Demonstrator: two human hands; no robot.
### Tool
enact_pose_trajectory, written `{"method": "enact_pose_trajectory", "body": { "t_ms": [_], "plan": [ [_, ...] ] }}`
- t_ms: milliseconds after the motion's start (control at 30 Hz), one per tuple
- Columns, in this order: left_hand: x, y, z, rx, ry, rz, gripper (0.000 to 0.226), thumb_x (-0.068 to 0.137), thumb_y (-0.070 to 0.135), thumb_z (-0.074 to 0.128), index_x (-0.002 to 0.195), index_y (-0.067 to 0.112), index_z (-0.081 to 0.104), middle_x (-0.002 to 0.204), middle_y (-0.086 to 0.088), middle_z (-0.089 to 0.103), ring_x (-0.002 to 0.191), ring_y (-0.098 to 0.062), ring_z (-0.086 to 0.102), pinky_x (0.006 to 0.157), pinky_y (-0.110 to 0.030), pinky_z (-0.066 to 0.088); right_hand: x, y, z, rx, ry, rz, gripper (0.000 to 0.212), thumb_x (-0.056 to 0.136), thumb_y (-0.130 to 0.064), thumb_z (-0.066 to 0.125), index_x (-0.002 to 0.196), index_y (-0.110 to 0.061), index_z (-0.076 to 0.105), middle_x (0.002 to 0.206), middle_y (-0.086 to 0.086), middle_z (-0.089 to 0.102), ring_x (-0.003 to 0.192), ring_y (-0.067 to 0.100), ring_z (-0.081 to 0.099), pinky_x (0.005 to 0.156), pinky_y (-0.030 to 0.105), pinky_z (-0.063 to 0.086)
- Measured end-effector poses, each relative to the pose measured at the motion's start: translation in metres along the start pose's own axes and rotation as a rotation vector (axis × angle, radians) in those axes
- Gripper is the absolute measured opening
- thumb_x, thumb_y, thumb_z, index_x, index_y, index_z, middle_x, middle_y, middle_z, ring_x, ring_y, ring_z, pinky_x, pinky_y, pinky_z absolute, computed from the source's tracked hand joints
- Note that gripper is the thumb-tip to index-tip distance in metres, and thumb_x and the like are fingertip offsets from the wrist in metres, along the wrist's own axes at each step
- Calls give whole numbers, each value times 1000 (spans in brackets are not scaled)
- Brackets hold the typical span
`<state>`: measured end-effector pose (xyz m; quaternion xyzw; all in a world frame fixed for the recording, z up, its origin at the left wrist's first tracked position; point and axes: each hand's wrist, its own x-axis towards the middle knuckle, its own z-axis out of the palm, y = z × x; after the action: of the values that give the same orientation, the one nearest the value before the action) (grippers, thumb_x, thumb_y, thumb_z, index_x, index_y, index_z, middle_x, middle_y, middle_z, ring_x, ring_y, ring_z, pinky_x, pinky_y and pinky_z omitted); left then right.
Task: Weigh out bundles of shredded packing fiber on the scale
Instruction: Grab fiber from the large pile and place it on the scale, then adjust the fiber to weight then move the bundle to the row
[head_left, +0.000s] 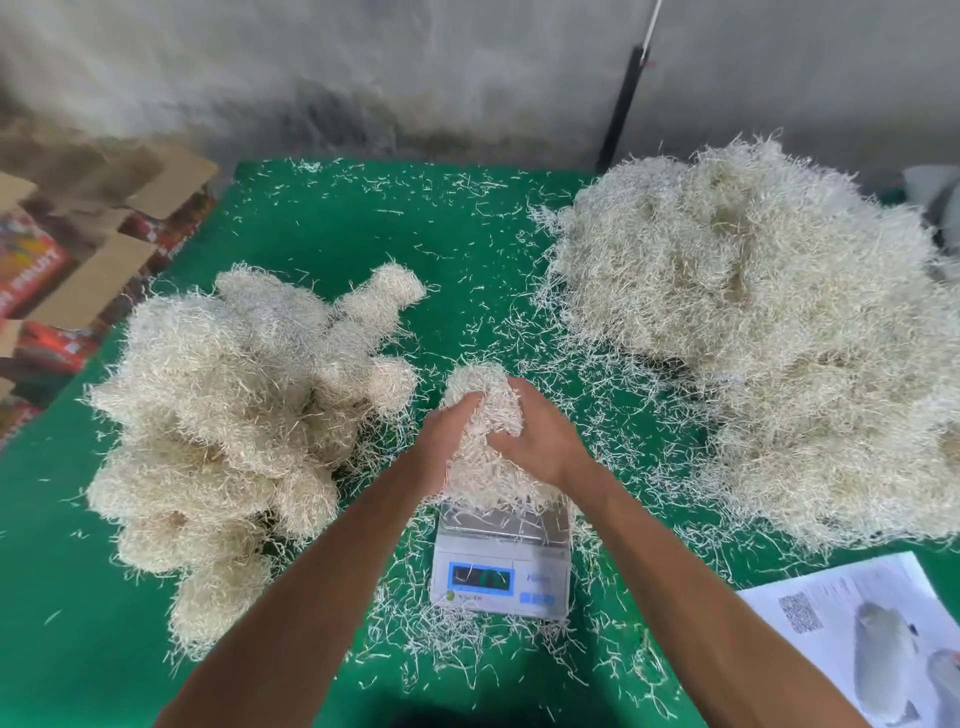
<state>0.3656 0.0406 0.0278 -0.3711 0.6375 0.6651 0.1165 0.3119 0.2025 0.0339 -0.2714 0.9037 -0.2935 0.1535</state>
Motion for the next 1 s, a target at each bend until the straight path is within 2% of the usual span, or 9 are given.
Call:
{"method": "enact_pose_trajectory", "body": {
  "t_ms": [67,167,300,433,533,633,733,800,1000],
  "plan": [
    [2,9,-13,29,156,75,107,75,63,72,156,15,20,154,-18,34,115,-27,54,92,-38,48,7,6,-11,15,-43,15,80,91,-46,70,159,-26,32,148,4,55,122,13,63,97,31,55],
    [7,19,-45,23,287,154,101,81,46,77,153,2,22,136,-24,49,94,-21,56,77,-27,47,16,18,-32,-8,-49,53,65,91,-47,71,150,-31,47,102,-2,69,69,-3,64,61,13,50],
    [8,24,-67,45,304,144,85,77,47,73,138,-2,41,95,-11,54,75,-18,60,47,-24,42,29,23,-45,-72,58,32,65,92,-45,73,148,-23,50,137,6,63,85,7,59,85,28,55],
    [6,28,-73,45,360,144,70,81,37,77,132,-2,48,98,-12,57,72,-15,55,50,-25,46,31,30,-49,124,121,162,63,93,-30,74,150,-18,47,77,4,64,45,2,42,43,16,41],
    [-1,32,-72,-19,353,113,78,84,35,76,145,1,40,105,-15,60,81,-22,62,53,-25,52,34,32,-47,227,213,250,62,98,-21,67,154,-11,42,75,5,62,47,10,46,38,20,40],
    [-13,38,-72,-329,181,-30,51,89,39,69,131,12,57,133,-17,58,115,-37,62,83,-40,55,38,32,-45,577,296,439,63,105,-21,54,158,1,29,71,-1,55,55,14,51,53,39,56],
    [-41,41,-72,-422,10,-101,36,89,45,66,92,10,74,97,-21,73,70,-30,75,53,-39,59,45,29,-49,1073,270,651,54,107,-22,43,153,4,32,100,11,64,100,29,69,95,52,56],
    [-52,39,-63,-423,-112,-94,43,85,49,62,82,10,80,95,-24,74,73,-35,75,53,-42,59,44,25,-53,1361,194,706,41,111,-27,36,140,-1,49,131,24,63,126,40,60,106,52,51],
    [-66,37,-30,-616,-101,-72,46,98,47,44,96,6,64,74,-19,74,60,-32,73,42,-38,56,34,26,-36,1197,204,844,68,108,-50,36,161,-8,27,164,24,29,149,41,32,124,54,23]
  ]
}}
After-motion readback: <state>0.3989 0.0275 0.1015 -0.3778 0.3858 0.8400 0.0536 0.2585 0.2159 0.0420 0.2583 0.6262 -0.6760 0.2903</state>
